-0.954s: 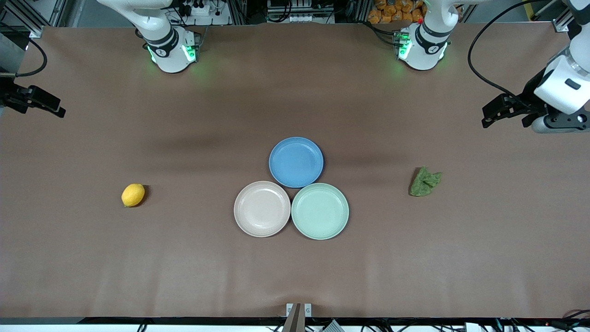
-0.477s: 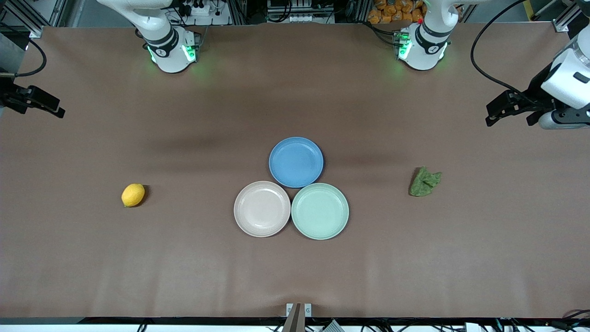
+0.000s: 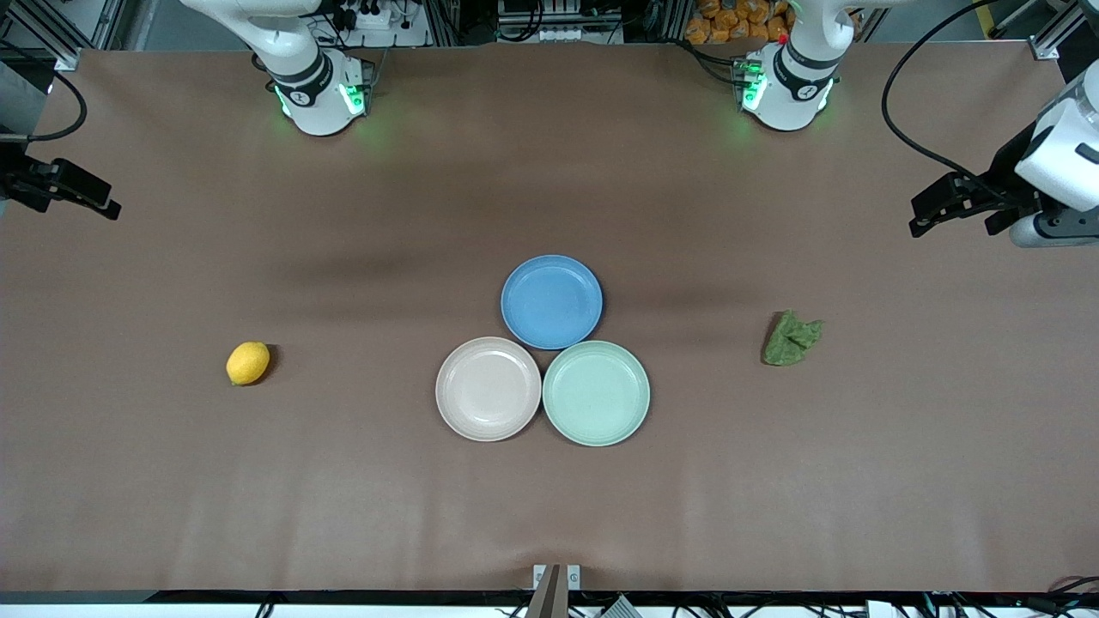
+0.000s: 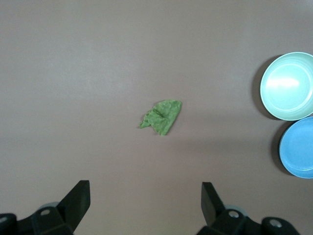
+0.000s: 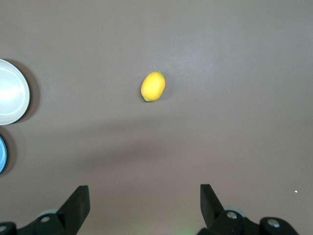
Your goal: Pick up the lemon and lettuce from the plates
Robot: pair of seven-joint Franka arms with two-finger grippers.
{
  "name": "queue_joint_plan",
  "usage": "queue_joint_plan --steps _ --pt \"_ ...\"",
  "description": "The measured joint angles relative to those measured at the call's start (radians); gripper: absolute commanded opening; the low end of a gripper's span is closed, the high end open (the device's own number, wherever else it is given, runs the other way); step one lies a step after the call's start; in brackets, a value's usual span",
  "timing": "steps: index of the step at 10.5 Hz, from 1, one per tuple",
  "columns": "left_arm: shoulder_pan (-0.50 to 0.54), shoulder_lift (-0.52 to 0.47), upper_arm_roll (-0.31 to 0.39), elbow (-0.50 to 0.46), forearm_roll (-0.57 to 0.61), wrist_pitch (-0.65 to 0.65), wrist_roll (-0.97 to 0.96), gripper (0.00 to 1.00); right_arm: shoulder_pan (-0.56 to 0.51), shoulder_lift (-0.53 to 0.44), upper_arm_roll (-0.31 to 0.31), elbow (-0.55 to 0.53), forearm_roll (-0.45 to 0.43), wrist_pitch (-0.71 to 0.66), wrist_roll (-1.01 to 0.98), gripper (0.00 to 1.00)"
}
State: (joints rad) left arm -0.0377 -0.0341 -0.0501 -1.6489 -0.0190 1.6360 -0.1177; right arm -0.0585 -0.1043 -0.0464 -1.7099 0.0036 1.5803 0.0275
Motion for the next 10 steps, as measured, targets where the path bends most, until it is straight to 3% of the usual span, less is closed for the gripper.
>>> queue_joint_plan --steps 10 --pt "0.000 0.064 0.001 0.050 0.008 -0.082 0.007 1.00 0.006 -0.024 0.002 -0.009 0.002 0.050 -0.001 1.00"
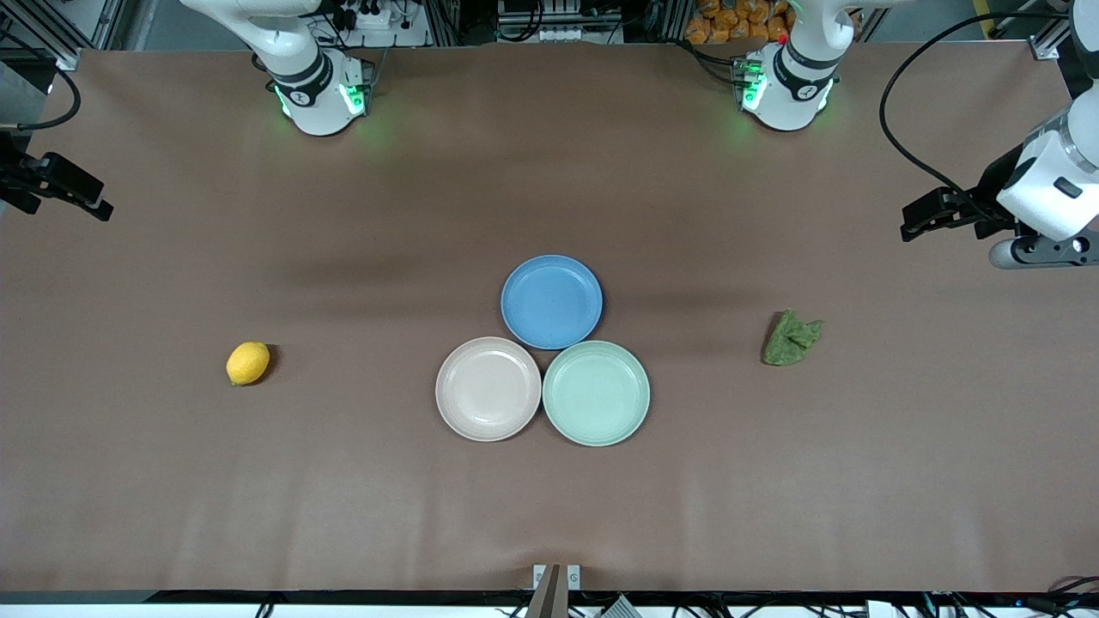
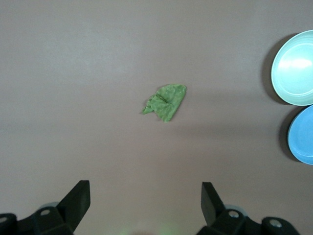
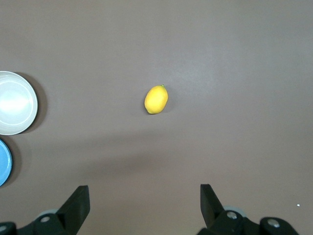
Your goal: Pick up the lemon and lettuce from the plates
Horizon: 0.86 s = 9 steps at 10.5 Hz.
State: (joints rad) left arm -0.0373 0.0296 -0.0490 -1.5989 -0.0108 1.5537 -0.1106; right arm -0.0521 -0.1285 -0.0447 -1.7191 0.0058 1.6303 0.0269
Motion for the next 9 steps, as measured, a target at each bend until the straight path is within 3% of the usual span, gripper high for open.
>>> queue_joint_plan --steps 9 --pt "0.000 0.003 -0.001 0.004 0.025 0.000 0.104 1.00 0.000 -0.037 -0.004 -0.051 0.000 0.013 0.000 1.00"
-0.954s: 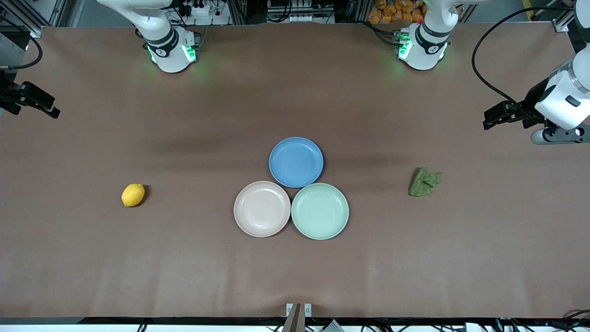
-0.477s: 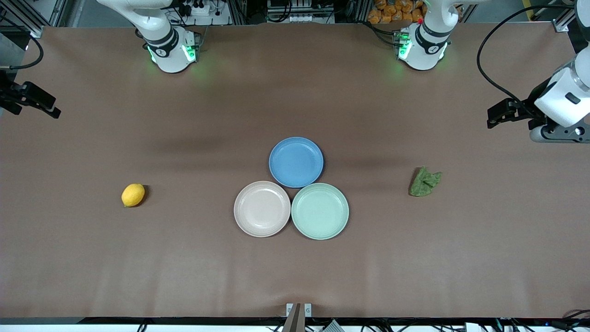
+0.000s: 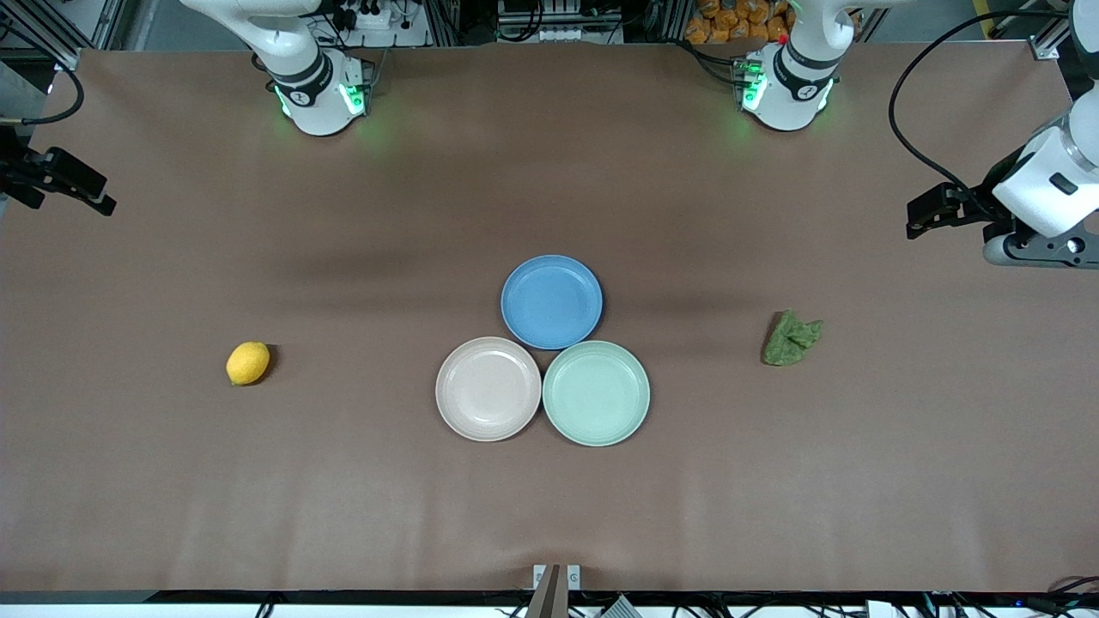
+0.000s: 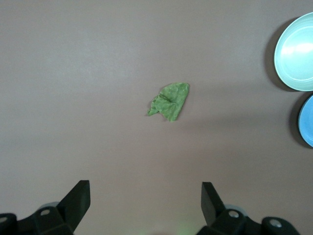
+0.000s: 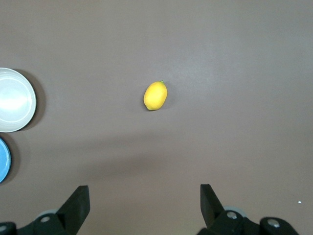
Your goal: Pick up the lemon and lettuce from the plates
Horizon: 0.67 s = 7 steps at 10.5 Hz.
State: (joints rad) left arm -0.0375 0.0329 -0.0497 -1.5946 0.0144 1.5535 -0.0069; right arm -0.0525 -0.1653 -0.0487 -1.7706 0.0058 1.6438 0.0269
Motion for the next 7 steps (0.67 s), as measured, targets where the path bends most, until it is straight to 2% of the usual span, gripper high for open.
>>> queue_joint_plan --steps 7 --pt "-0.005 0.001 -0.002 0.000 0.000 0.000 -0.009 1.00 0.000 -0.014 0.000 -0.021 0.000 0.014 0.000 1.00"
